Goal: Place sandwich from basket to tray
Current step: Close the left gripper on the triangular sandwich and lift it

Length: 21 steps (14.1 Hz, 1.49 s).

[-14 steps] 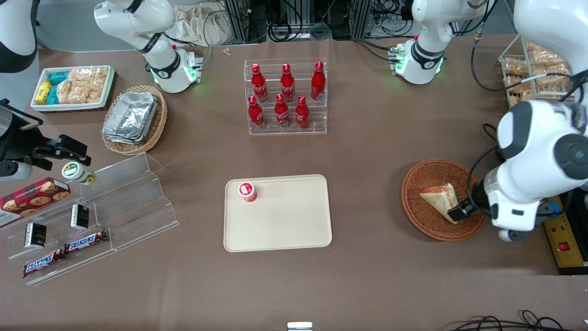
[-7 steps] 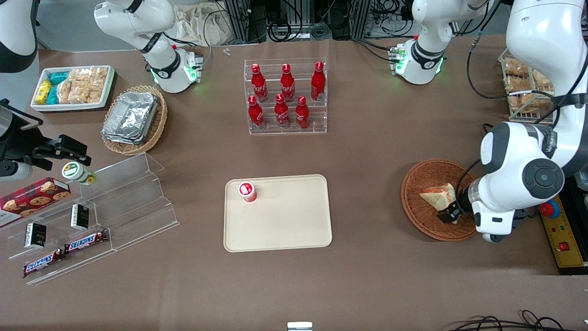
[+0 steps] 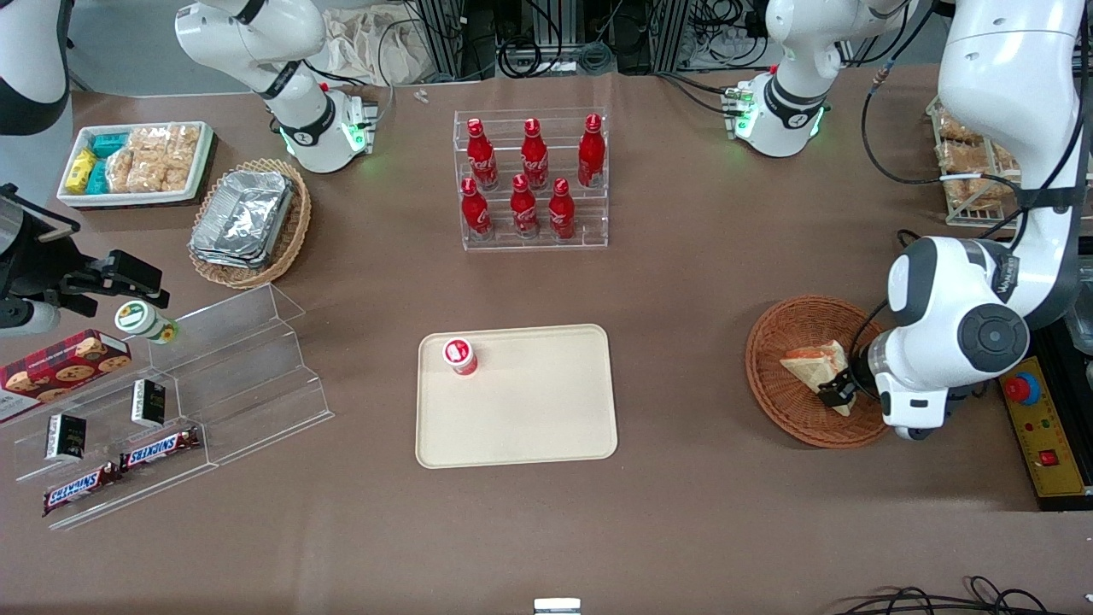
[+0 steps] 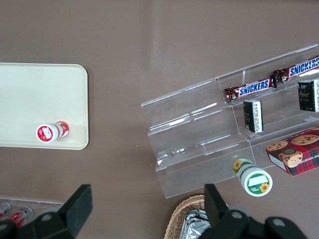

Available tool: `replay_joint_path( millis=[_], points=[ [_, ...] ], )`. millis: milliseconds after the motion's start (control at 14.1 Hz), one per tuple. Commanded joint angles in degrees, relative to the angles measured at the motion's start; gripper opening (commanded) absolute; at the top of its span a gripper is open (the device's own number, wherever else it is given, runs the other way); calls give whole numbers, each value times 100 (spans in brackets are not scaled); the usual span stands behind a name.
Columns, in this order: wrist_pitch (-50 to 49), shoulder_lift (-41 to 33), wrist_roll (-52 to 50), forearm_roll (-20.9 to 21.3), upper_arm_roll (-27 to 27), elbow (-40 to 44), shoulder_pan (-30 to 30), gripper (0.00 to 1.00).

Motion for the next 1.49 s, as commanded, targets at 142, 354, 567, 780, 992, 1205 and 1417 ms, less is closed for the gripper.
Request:
replay_joint_path(
  millis=[142, 354, 567, 780, 992, 1205, 1417],
  points=[
    [276, -230, -186, 25, 80, -538, 18, 100],
    [750, -327, -186, 25, 168, -1011, 18, 100],
    [1163, -397, -195, 25, 203, -1425, 18, 100],
    [1603, -362, -422, -10, 203, -1707, 18, 100],
    [1780, -292, -740, -19, 203, -1647, 18, 70],
    [1771, -283, -1064, -19, 203, -1480, 9, 0],
    [1727, -300, -1240, -28, 194, -1243, 9, 0]
  ],
)
